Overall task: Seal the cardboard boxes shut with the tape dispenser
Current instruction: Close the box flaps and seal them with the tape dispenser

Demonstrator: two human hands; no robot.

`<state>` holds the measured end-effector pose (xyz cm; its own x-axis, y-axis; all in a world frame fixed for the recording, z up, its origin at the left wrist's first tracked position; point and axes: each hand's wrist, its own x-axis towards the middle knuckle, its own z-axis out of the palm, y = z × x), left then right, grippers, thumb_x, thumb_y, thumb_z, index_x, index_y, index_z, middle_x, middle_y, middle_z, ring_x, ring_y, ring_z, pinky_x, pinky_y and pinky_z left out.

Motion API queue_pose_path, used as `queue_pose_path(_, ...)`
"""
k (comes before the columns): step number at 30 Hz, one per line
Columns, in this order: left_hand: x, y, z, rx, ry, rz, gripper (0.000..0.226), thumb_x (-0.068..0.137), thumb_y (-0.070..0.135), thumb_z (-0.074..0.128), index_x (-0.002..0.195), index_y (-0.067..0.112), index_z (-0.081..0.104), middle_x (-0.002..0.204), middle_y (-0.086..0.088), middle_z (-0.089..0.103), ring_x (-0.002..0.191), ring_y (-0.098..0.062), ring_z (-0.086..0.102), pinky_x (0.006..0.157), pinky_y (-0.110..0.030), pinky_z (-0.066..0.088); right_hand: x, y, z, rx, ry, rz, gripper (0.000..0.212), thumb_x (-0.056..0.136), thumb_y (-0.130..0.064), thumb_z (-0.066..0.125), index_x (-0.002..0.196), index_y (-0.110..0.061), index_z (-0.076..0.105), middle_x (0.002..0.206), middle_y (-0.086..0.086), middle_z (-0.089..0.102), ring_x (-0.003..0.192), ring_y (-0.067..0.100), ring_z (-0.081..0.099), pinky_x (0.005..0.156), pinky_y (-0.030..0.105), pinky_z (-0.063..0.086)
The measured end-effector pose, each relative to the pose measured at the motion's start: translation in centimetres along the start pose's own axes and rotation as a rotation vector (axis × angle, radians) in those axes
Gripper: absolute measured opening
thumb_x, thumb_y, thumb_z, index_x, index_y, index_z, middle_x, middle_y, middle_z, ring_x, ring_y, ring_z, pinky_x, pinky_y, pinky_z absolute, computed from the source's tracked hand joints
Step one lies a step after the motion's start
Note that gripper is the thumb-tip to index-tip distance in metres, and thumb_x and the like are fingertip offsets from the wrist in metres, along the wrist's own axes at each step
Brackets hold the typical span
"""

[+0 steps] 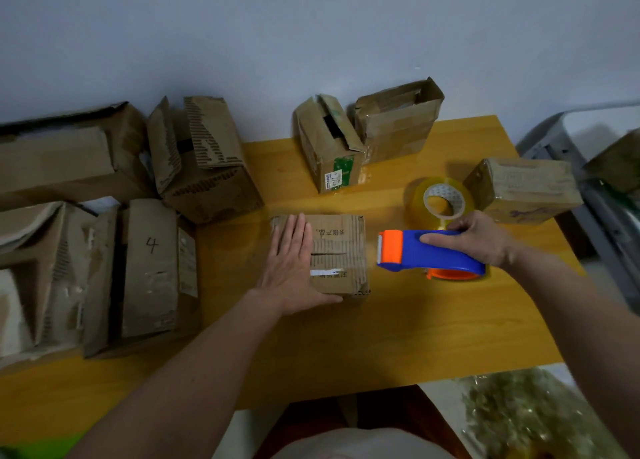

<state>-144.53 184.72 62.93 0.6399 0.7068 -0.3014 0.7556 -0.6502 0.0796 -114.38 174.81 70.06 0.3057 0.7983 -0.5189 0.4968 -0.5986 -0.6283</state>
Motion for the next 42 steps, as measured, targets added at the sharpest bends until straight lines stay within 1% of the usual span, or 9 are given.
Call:
queue_pose_path(3, 0.0, 0.1, 0.1, 0.012, 0.014, 0.003, 0.144, 0.052, 0.099, 0.035, 0.132, 0.011, -0.047, 0.145, -0.008, -0.048, 0.132, -0.022, -0.046, 0.103, -0.038, -0.035, -0.3, 0.8, -1.1, -0.029, 0.022, -0.005, 0.070, 0.041, -0.069, 0.072, 0.074, -0.007, 0.074, 0.068, 0.006, 0.073, 0.069, 0.023, 0.071, 0.071, 0.042, 0.057)
queue_pose_path(8, -0.1, 0.2, 0.0, 0.051, 0.025, 0.012, 0.140, 0.054, 0.099, 0.035, 0.140, 0.014, -0.036, 0.149, -0.010, -0.043, 0.134, -0.025, -0.043, 0.110, -0.044, -0.028, -0.2, 0.1, -0.9, -0.123, 0.062, -0.016, 0.067, 0.046, -0.074, 0.066, 0.070, -0.012, 0.070, 0.064, 0.001, 0.069, 0.064, 0.017, 0.067, 0.057, 0.030, 0.049)
queue_pose_path(12, -0.1, 1.1, -0.2, 0.080, 0.031, -0.028, 0.139, 0.052, 0.098, 0.038, 0.141, 0.019, -0.035, 0.149, -0.012, -0.042, 0.134, -0.029, -0.043, 0.112, -0.053, -0.022, 0.0, -0.4, -1.2, -0.224, 0.092, -0.038, 0.060, 0.059, -0.071, 0.068, 0.067, -0.012, 0.067, 0.066, 0.004, 0.068, 0.063, 0.017, 0.064, 0.056, 0.031, 0.046)
queue_pose_path(16, 1.0, 4.7, -0.4, 0.114, 0.084, 0.132, 0.143, 0.052, 0.096, 0.045, 0.144, 0.018, -0.033, 0.151, -0.007, -0.039, 0.137, -0.025, -0.040, 0.112, -0.050, -0.022, 0.0, -1.4, -1.0, -0.320, 0.089, -0.072, 0.054, 0.067, -0.071, 0.065, 0.062, -0.017, 0.063, 0.064, 0.003, 0.064, 0.060, 0.014, 0.061, 0.052, 0.026, 0.041)
queue_pose_path(20, 2.1, 7.3, 0.4, 0.072, 0.075, 0.222, 0.121, 0.069, 0.093, 0.028, 0.144, 0.016, -0.029, 0.156, -0.004, -0.030, 0.139, -0.018, -0.036, 0.114, -0.046, -0.021, 0.1, -1.6, -1.0, -0.371, 0.096, -0.077, 0.056, 0.067, -0.073, 0.063, 0.063, -0.017, 0.062, 0.066, 0.005, 0.064, 0.061, 0.014, 0.060, 0.052, 0.026, 0.041)
queue_pose_path(25, 2.2, 7.1, 0.9, 0.085, 0.106, 0.203, 0.105, 0.078, 0.086, 0.015, 0.146, 0.016, -0.026, 0.155, -0.003, -0.029, 0.141, -0.016, -0.033, 0.113, -0.048, -0.021, -0.2, -0.3, -2.0, -0.165, 0.068, -0.048, 0.050, 0.059, -0.068, 0.069, 0.059, -0.018, 0.063, 0.055, -0.005, 0.065, 0.050, 0.005, 0.060, 0.047, 0.019, 0.038)
queue_pose_path(31, 2.4, 7.2, 0.9, 0.082, 0.091, 0.216, 0.098, 0.084, 0.079, 0.019, 0.147, 0.017, -0.025, 0.155, -0.001, -0.031, 0.141, -0.016, -0.032, 0.116, -0.050, -0.016, -0.7, 1.1, -2.2, 0.157, -0.009, -0.067, 0.039, 0.054, -0.055, 0.076, 0.059, -0.017, 0.072, 0.060, -0.001, 0.071, 0.052, 0.008, 0.067, 0.042, 0.013, 0.043)
queue_pose_path(37, 2.3, 7.1, 1.1, 0.077, 0.092, 0.212, 0.096, 0.085, 0.074, 0.022, 0.148, 0.019, -0.024, 0.156, 0.001, -0.031, 0.141, -0.015, -0.033, 0.115, -0.050, -0.017, -0.7, -0.1, -3.6, -0.038, -0.104, -0.063, 0.057, 0.050, -0.066, 0.073, 0.073, -0.014, 0.072, 0.064, -0.002, 0.072, 0.056, 0.010, 0.068, 0.053, 0.023, 0.047)
queue_pose_path(42, 2.7, 7.4, 1.2, 0.088, 0.099, 0.191, 0.100, 0.081, 0.079, 0.024, 0.149, 0.020, -0.020, 0.155, 0.001, -0.033, 0.139, -0.015, -0.036, 0.112, -0.049, -0.023, -1.0, -1.7, -3.7, -0.419, -0.187, 0.016, 0.055, 0.067, -0.066, 0.070, 0.087, -0.014, 0.066, 0.079, 0.003, 0.069, 0.070, 0.016, 0.065, 0.064, 0.030, 0.050)
